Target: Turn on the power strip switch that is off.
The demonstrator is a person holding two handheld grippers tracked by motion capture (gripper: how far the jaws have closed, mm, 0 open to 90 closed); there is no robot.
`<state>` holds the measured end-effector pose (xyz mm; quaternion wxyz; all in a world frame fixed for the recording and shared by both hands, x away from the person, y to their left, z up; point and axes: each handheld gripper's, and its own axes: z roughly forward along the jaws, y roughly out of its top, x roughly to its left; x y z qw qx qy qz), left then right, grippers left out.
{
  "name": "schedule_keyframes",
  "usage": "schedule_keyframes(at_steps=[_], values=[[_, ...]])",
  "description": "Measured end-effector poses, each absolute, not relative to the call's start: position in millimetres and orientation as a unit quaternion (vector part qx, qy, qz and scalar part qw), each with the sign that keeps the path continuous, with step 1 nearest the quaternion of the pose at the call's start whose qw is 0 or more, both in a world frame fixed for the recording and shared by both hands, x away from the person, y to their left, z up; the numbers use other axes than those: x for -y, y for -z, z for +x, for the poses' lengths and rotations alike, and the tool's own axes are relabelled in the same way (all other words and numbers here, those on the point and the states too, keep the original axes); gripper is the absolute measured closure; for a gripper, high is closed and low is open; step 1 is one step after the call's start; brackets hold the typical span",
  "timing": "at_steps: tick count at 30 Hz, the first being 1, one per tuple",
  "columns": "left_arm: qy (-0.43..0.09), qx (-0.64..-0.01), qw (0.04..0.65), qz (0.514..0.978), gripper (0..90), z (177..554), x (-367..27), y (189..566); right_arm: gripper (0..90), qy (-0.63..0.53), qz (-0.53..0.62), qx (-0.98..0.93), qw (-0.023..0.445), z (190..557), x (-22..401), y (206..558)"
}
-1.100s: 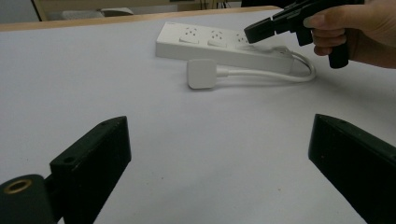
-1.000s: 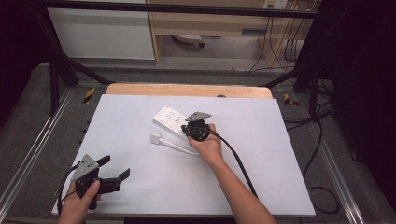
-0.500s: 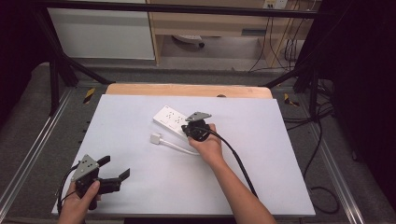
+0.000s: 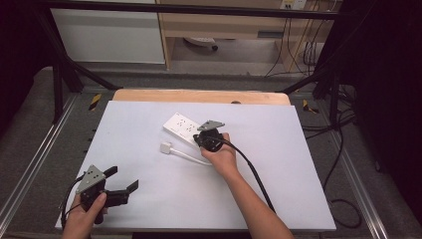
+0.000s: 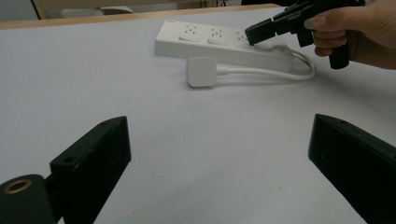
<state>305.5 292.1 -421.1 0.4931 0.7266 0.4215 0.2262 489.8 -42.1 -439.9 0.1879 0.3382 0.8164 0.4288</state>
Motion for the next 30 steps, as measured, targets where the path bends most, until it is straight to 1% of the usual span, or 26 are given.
schedule_keyframes(at_steps=[30], values=[[-0.222,-0.422,0.493,0.728,6.0,305.3,-291.2,421.9,90.0,-0.433,0.330,-0.816,0.195,487.8,43.3,442.8]])
